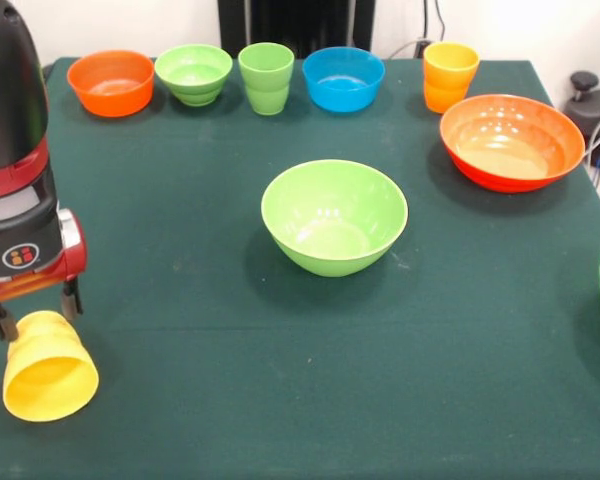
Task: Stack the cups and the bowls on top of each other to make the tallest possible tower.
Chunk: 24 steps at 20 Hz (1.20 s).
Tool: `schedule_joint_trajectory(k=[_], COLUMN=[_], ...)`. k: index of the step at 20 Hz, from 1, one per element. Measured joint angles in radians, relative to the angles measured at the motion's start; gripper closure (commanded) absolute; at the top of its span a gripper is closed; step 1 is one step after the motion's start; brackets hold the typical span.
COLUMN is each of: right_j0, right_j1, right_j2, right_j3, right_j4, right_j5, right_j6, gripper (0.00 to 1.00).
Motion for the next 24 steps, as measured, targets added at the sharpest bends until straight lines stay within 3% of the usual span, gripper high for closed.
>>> schedule_joint_trajectory(k=[17, 18, 24], right_j0=[-0.048, -0.059, -0.074], right_j1=[0.112, 0.128, 0.152], right_j2=[-0.142, -0.176, -0.233], right_j3=[-0.19, -0.221, -0.263], right_j4=[0.133, 0.16, 0.198], right_j5=[0.001, 0.007, 0.027], right_j6=[0.0, 0.0, 0.0], gripper=[0.0, 1.0, 1.0])
